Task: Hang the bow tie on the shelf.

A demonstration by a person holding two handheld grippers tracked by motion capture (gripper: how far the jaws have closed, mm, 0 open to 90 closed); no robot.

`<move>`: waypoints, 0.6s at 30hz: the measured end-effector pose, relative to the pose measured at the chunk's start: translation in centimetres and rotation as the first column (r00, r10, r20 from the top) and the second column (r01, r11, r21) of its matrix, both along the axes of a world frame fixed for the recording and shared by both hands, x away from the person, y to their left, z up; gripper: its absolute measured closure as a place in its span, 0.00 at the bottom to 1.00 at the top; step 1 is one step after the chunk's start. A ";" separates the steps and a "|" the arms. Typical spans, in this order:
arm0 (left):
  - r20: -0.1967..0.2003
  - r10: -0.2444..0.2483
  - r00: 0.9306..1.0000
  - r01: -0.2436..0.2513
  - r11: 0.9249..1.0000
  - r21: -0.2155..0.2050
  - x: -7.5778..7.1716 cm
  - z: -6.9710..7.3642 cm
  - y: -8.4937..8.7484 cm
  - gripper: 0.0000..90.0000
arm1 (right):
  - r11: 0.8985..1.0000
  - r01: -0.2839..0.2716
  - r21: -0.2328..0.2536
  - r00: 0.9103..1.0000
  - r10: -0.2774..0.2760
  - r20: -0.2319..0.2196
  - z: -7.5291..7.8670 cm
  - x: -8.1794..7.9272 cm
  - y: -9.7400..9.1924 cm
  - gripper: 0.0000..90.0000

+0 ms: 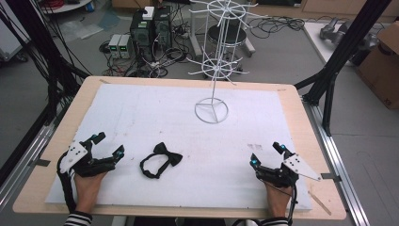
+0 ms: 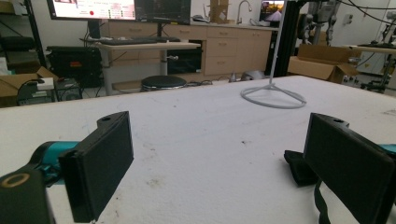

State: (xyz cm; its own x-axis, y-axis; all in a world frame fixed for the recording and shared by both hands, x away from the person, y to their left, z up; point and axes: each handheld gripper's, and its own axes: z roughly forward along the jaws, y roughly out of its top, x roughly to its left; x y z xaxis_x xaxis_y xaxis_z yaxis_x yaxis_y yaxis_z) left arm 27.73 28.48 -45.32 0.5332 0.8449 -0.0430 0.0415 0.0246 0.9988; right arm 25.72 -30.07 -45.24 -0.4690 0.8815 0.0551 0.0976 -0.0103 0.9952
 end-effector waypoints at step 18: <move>0.004 -0.001 1.000 0.001 1.000 0.002 -0.1 0.0 0.0 0.11 | 1.000 0.015 -0.006 1.000 -0.015 0.025 -0.1 -0.3 0.1 0.04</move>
State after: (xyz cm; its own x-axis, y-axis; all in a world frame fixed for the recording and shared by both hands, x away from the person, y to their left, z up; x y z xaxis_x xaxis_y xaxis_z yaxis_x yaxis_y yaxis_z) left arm 27.67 28.51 -45.33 0.5342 0.8445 -0.0387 0.0373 0.0222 0.9991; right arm 25.43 -29.96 -45.32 -0.4567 0.8888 0.0385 0.0730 -0.0057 0.9973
